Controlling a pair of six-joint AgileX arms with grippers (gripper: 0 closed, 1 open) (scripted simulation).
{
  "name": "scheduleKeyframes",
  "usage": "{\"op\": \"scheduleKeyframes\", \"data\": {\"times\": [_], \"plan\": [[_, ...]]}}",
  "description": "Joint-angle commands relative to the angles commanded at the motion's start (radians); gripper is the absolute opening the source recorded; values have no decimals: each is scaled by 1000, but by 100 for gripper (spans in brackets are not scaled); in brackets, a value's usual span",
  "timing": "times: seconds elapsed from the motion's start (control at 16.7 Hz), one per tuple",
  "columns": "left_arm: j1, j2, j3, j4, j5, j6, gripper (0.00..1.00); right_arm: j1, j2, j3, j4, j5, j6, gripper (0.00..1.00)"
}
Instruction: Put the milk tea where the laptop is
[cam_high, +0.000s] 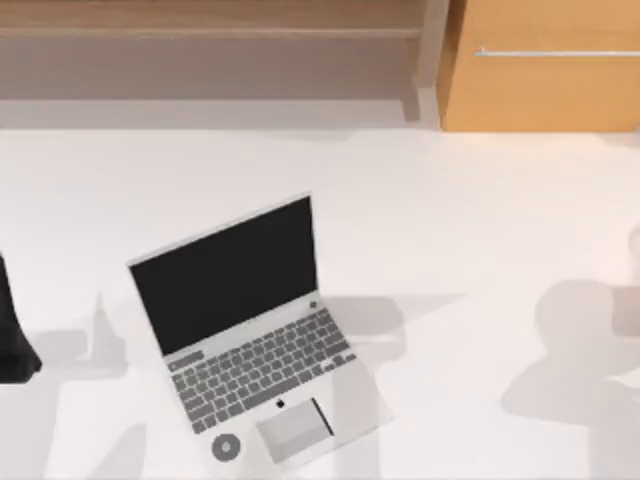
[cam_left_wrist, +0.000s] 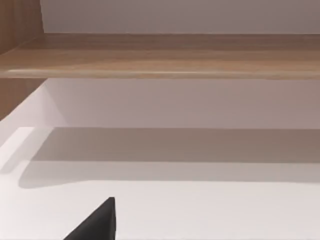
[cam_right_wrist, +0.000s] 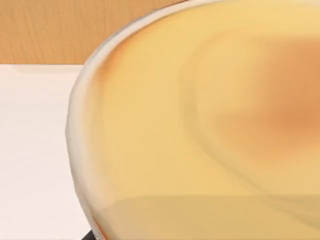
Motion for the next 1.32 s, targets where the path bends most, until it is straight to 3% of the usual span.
{"op": "scheduleKeyframes", "data": {"times": [0.42, 1.02, 1.32], "plan": [[0, 0, 0, 0, 0, 0, 100, 0, 0, 0, 0, 0, 0, 2], [0, 0, 0, 0, 0, 0, 100, 0, -3, 0, -4, 0, 2, 0], [0, 0, 0, 0, 0, 0, 100, 0, -87, 11, -105, -1, 1, 0]]}}
